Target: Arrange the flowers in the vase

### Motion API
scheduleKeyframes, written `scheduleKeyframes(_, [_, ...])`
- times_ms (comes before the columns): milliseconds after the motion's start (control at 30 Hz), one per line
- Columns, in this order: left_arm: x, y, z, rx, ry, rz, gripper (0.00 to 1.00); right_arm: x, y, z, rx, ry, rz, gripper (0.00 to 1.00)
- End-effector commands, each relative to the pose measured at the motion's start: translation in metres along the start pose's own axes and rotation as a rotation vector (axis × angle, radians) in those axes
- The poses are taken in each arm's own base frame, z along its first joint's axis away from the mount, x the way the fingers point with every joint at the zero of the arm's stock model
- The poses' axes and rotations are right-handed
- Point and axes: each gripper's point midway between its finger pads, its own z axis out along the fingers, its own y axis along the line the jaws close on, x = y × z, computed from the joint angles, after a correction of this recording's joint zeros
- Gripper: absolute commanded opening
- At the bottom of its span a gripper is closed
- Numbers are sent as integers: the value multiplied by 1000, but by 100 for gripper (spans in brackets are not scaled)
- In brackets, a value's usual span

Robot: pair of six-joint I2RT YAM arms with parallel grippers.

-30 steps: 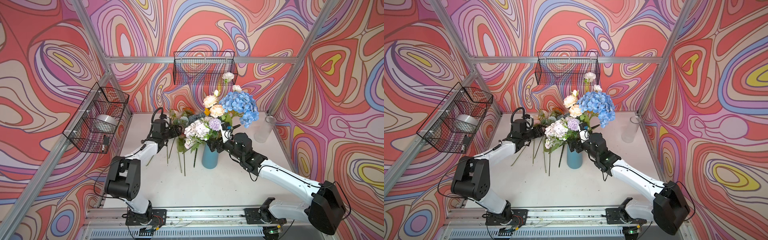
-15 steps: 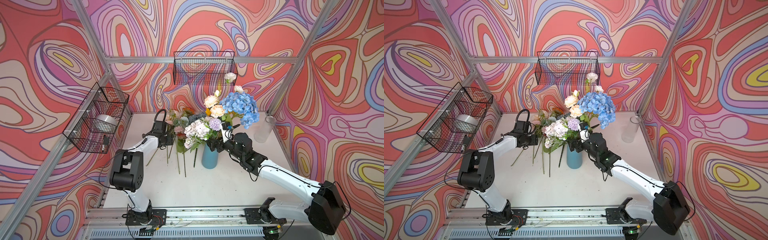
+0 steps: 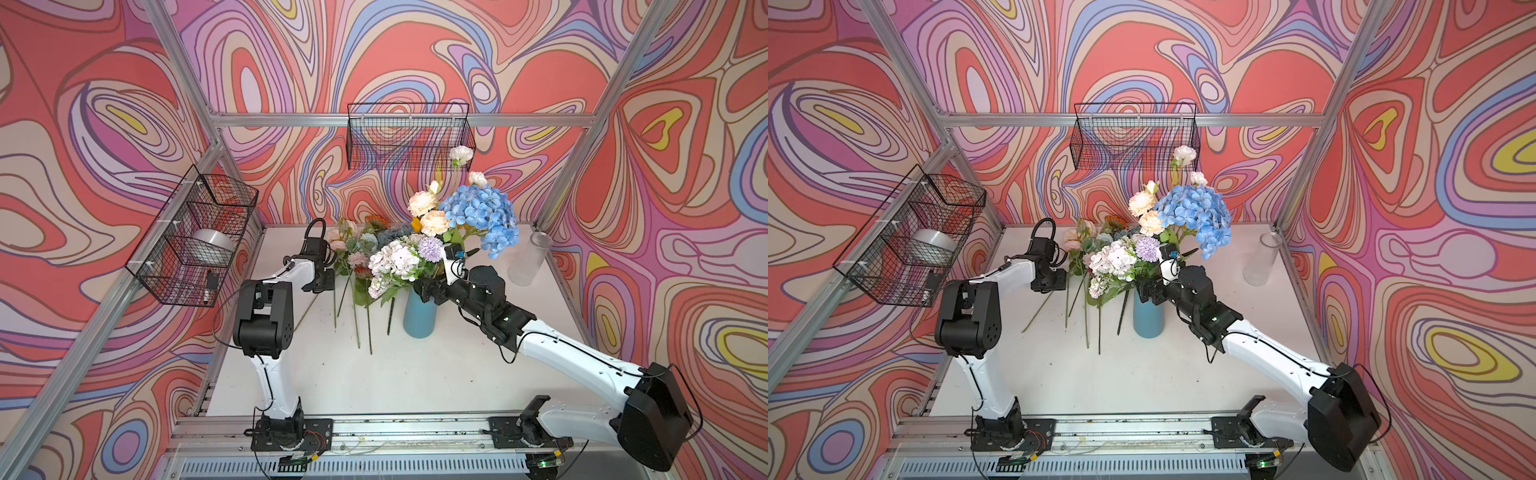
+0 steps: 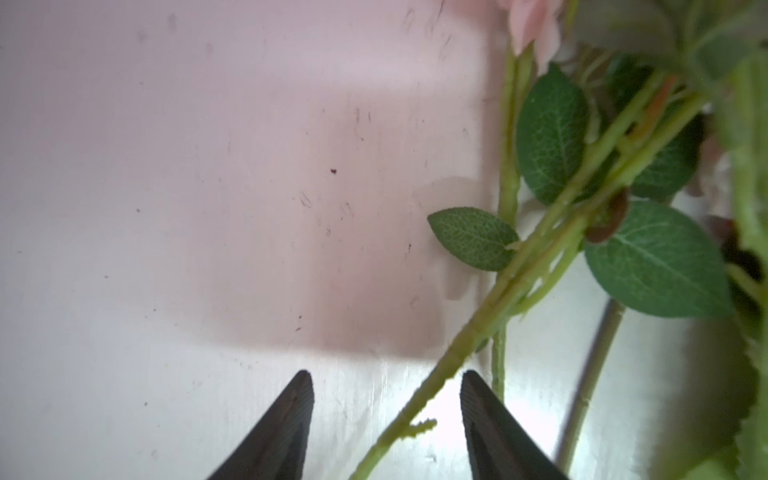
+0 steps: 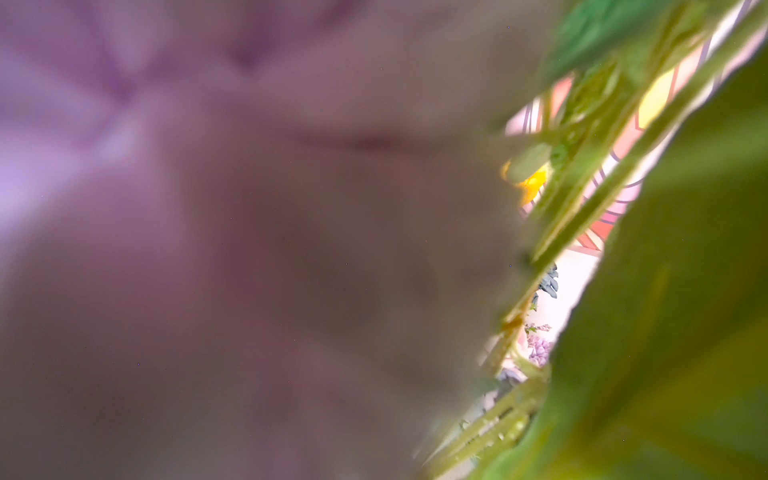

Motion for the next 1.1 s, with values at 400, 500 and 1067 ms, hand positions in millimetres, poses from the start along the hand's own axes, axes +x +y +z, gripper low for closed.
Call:
scheduleKeyframes(400, [13,-43,-22,154,52,51,0,-18,-1,-4,14,-53,2,98])
scheduleKeyframes(500, [8,-59,-44,194,-3,56,0,-18,-1,-3,15,-57,5,98])
scheduleKeyframes(1067, [21,-39,-56,63,-128,-37,0,-18,-1,-8,16,-64,5,98])
